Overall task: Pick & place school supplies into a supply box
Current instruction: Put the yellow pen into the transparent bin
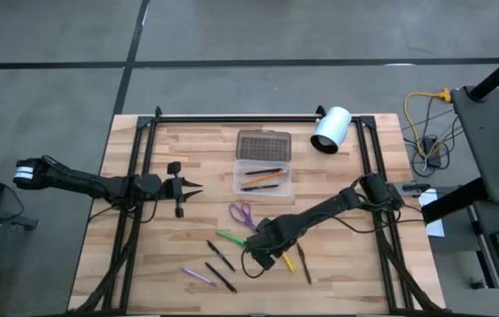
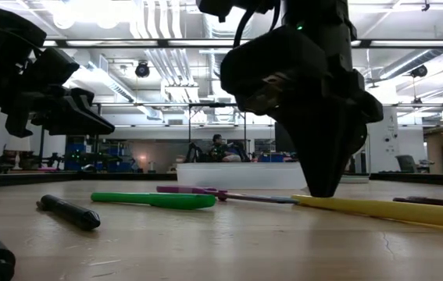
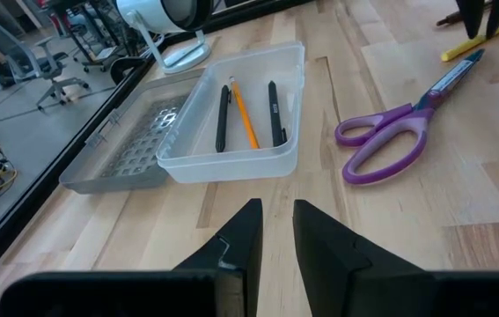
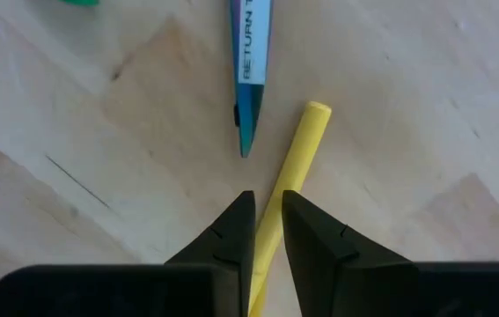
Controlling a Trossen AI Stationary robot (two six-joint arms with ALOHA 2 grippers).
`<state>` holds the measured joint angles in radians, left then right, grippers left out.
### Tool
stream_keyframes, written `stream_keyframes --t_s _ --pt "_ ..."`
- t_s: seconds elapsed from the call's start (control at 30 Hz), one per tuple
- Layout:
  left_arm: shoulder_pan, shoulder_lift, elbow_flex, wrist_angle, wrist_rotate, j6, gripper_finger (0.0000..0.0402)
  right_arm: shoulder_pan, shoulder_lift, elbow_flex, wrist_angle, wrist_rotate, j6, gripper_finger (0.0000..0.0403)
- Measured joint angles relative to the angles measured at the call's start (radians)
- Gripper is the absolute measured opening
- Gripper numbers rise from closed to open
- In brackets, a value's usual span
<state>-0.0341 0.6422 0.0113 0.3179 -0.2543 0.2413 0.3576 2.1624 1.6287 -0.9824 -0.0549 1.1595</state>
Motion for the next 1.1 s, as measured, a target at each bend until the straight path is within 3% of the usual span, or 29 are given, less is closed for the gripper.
stream_keyframes --t_s 0.4,1.1 --pt "0.000 0.000 0.000 0.000 0.000 0.000 0.0052 -0.012 -0.005 -0.035 0.000 -0.002 0.011 0.0052" --pt "0.000 0.000 0.000 0.000 0.000 0.000 0.0052 -0.021 -0.002 -0.064 0.032 0.006 -0.150 0.0052"
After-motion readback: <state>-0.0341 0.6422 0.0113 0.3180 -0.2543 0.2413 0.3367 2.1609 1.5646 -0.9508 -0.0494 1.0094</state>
